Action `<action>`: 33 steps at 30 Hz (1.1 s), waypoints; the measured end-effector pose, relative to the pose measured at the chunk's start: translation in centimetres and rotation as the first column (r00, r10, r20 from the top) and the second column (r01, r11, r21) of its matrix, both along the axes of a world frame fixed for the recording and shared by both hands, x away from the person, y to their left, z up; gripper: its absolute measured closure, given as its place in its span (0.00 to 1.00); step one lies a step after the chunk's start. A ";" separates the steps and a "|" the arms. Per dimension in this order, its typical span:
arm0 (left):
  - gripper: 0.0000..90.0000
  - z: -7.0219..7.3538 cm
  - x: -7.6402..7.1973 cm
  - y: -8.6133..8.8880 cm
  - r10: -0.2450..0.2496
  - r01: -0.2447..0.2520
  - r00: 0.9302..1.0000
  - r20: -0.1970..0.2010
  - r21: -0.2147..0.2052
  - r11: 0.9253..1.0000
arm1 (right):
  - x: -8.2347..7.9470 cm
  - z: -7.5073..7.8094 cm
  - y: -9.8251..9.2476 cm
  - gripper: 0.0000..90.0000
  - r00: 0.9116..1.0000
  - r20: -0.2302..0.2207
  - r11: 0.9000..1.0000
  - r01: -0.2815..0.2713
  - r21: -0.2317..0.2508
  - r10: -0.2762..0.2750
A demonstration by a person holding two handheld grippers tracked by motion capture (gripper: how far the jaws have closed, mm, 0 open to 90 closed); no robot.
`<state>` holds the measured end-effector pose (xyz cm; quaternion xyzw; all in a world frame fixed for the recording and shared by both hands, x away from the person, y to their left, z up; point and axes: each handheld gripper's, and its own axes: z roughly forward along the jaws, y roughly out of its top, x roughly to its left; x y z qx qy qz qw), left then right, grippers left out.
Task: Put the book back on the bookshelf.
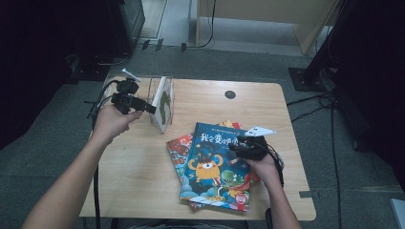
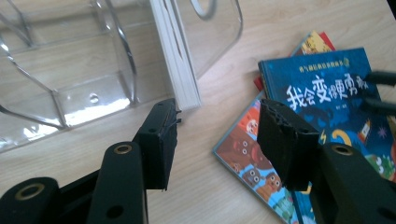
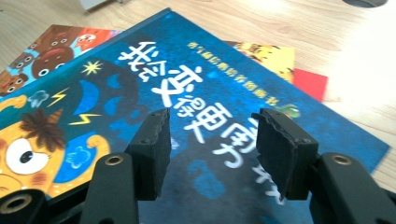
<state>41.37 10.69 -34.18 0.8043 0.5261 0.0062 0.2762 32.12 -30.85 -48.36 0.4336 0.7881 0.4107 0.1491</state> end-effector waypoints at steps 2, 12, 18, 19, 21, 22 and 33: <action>0.50 -0.5 -0.8 -0.1 -0.017 0.017 1.000 0.008 -0.006 1.000 | 0.2 0.0 -0.6 0.54 1.000 -0.009 1.000 0.014 0.008 -0.014; 0.48 -4.7 -3.4 -0.6 -0.069 0.069 0.998 0.015 -0.033 0.997 | 0.4 -0.2 -2.3 0.61 0.996 -0.036 0.997 0.078 0.008 -0.077; 0.48 -6.6 -4.1 -1.1 -0.096 0.096 0.995 0.002 -0.038 0.995 | 0.3 -0.5 -3.7 0.74 0.991 -0.060 0.993 0.119 0.000 -0.119; 0.48 -6.8 -4.2 -1.2 -0.103 0.103 0.995 0.005 -0.037 0.994 | 0.3 -0.5 -3.7 0.74 0.991 -0.060 0.993 0.119 0.000 -0.119; 0.48 -7.3 -4.1 -1.2 -0.111 0.111 0.994 0.006 -0.038 0.993 | 0.2 -0.5 -4.1 0.81 0.990 -0.057 0.991 0.131 -0.003 -0.131; 0.48 -7.5 -4.1 -1.3 -0.107 0.107 0.994 0.003 -0.043 0.993 | 0.2 -0.5 -4.2 0.83 0.988 -0.051 0.990 0.143 -0.012 -0.143; 0.50 -9.4 -5.1 -1.6 -0.127 0.130 0.991 0.045 -0.067 0.989 | -1.5 -0.9 -5.5 0.92 0.968 -0.055 0.969 0.243 -0.035 -0.245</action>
